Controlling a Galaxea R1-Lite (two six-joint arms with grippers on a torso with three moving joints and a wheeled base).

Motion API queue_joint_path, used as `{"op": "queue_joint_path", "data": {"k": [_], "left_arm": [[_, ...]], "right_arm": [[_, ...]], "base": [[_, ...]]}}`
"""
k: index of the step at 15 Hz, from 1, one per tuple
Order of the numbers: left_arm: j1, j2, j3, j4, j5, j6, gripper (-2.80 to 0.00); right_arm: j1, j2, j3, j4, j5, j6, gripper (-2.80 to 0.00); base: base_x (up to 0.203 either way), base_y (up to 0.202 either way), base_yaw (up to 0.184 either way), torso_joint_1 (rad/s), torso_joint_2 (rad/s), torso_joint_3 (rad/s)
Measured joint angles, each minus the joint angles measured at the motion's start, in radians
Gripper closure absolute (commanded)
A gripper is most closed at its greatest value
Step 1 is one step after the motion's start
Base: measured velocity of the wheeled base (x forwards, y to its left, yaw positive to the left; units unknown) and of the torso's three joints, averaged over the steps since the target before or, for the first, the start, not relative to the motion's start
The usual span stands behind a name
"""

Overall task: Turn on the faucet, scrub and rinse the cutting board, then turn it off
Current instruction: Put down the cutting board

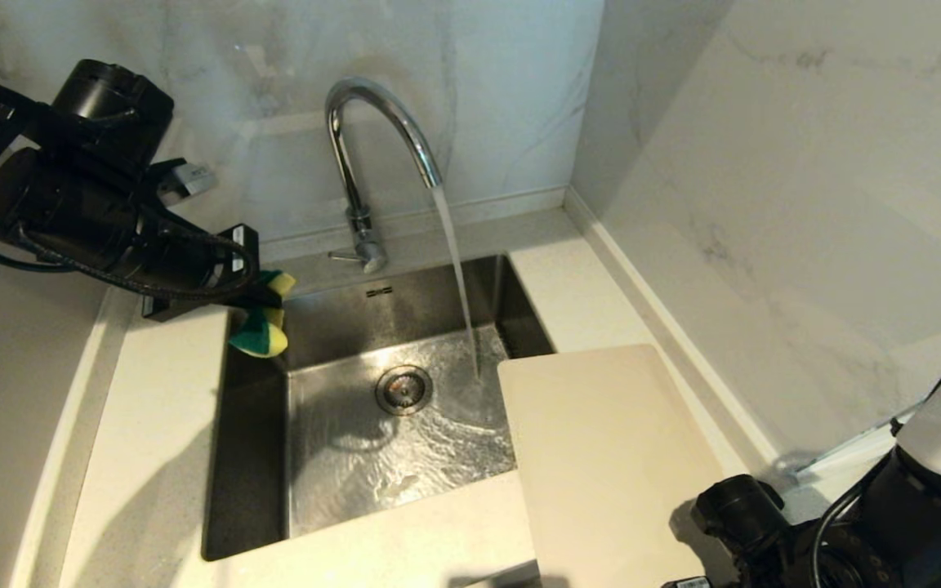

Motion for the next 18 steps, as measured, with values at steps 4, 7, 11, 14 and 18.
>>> {"op": "queue_joint_path", "data": {"k": [4,7,11,14,18], "left_arm": [[-0.004,0.014,-0.014,0.0,-0.002,-0.001,0.0],[-0.005,0.023,-0.026,0.001,-0.003,-0.001,0.0],[-0.006,0.034,-0.029,0.001,-0.004,-0.001,0.0],[-0.006,0.037,-0.03,0.0,-0.006,-0.001,0.0],[-0.006,0.039,-0.03,0.001,-0.006,-0.001,0.0]], "right_arm": [[0.003,0.04,-0.008,-0.005,0.0,0.013,0.0],[0.003,0.061,-0.023,-0.004,0.0,0.014,0.0],[0.009,0.078,-0.034,-0.005,0.0,0.015,0.0],[0.01,0.082,-0.034,-0.005,-0.001,0.015,0.0],[0.01,0.086,-0.034,-0.006,-0.002,0.015,0.0]], "base": [[0.0,0.0,0.0,0.0,0.0,0.0],[0.0,0.0,0.0,0.0,0.0,0.0],[0.0,0.0,0.0,0.0,0.0,0.0],[0.0,0.0,0.0,0.0,0.0,0.0],[0.0,0.0,0.0,0.0,0.0,0.0]]}}
